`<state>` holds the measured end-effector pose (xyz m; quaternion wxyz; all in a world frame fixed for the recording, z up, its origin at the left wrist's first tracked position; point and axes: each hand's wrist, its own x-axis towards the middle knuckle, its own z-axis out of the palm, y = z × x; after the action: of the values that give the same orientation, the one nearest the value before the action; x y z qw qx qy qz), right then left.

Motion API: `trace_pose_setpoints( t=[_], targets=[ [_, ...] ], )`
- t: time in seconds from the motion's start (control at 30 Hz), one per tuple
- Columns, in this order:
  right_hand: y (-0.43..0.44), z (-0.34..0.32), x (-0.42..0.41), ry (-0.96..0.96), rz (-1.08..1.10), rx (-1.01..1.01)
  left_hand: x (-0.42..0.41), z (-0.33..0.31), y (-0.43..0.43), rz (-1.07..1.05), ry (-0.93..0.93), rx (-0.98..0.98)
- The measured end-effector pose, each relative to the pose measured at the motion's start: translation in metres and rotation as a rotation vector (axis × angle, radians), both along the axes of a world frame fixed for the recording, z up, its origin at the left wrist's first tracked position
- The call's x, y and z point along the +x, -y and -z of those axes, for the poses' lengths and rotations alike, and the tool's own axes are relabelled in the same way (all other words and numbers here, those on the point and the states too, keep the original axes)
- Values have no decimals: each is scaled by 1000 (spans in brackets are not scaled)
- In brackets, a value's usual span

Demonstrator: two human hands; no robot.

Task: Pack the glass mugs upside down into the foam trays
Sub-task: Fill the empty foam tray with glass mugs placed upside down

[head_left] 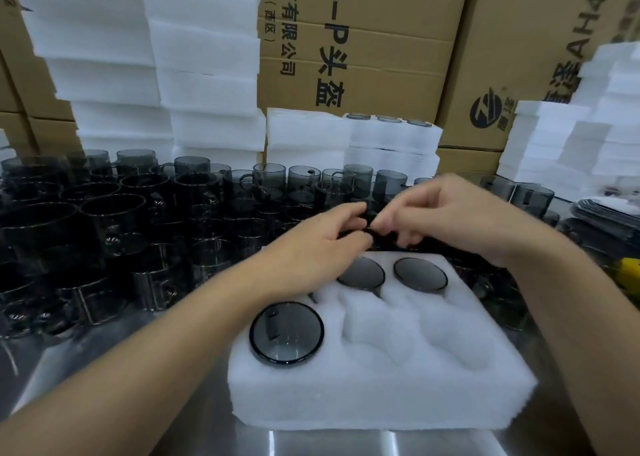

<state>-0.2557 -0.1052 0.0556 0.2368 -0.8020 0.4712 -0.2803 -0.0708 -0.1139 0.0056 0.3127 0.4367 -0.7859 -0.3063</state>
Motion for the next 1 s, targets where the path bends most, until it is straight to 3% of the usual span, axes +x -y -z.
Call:
trace_pose_setpoints(
  t=[0.1, 0.13, 0.2, 0.27, 0.37, 0.47, 0.83, 1.0],
  targets=[
    [37, -18, -44, 443, 454, -183, -3, 9, -4, 27, 210, -79],
    [52, -24, -61, 458, 663, -302, -2, 9, -4, 33, 244, -103],
    [77, -27, -97, 247, 977, -412, -3, 8, -5, 28, 255, -114],
    [98, -19, -128, -4, 1095, -305, -2, 6, -6, 22, 256, -116],
    [117, 9, -164, -398, 1139, -32, -2, 7, -7, 30, 275, -141],
    [124, 30, -180, -501, 1123, 72, -1, 8, -6, 37, 276, -148],
    [117, 21, -152, -272, 1159, -330, 0, 11, -2, 51, 270, -158],
    [84, 1, -90, 5, 946, -624, 1, 9, -2, 35, 193, -115]
  ],
)
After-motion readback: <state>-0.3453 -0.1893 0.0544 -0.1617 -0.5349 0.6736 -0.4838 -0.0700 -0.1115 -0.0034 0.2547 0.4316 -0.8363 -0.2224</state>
